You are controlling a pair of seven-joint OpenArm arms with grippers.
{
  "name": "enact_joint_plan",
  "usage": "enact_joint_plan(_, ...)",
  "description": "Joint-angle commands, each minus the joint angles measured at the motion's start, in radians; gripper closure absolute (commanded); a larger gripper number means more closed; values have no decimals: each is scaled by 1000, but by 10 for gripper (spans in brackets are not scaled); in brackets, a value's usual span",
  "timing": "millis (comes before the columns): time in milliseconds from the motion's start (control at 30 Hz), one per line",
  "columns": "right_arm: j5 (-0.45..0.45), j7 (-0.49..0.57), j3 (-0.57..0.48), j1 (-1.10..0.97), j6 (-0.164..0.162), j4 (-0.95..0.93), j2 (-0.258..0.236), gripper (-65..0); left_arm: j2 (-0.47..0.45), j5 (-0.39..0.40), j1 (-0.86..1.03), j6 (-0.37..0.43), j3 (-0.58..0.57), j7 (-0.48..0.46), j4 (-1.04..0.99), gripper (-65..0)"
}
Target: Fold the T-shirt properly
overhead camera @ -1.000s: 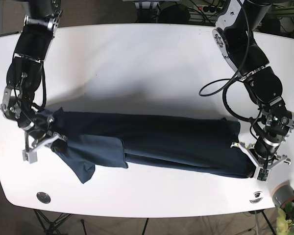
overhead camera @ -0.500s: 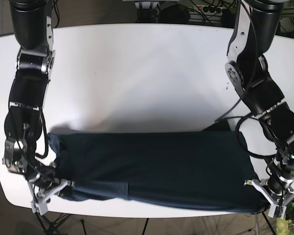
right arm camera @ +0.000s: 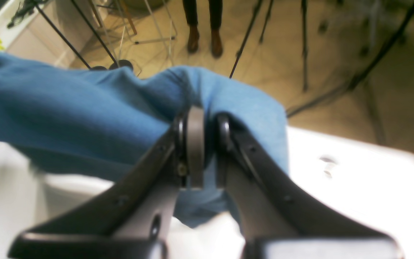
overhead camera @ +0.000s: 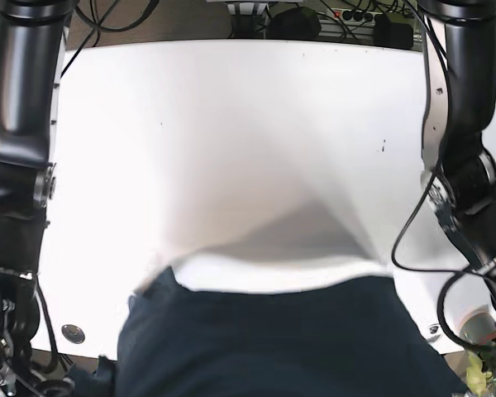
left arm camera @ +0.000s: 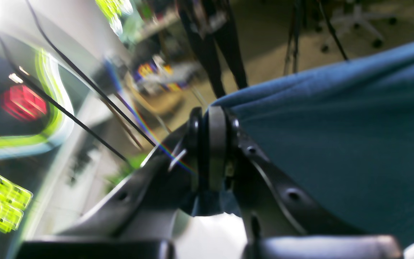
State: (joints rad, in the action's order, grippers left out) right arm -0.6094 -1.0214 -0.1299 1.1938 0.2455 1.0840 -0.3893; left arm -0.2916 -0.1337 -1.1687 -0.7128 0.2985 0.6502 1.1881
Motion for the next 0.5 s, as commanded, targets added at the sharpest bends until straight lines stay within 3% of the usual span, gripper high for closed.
enact_joint_plan(0,1,22,-14,70,-7,18,-30,-24,-14,6,-87,15,-26,-30,14,0)
enact_joint_plan(133,-27,-30,0,67,-5,48,-40,-24,-18,6,-95,15,-48,-13,52,0)
enact_joint_plan(233,-66,-30,5,22,-5,55,-75,-24,-24,7,-81,15,-48,29,89,0)
enact_joint_plan(467,-191,-32,57,-160,-5,118,-135,-24,-28,9,125,15,-40,50,230,0)
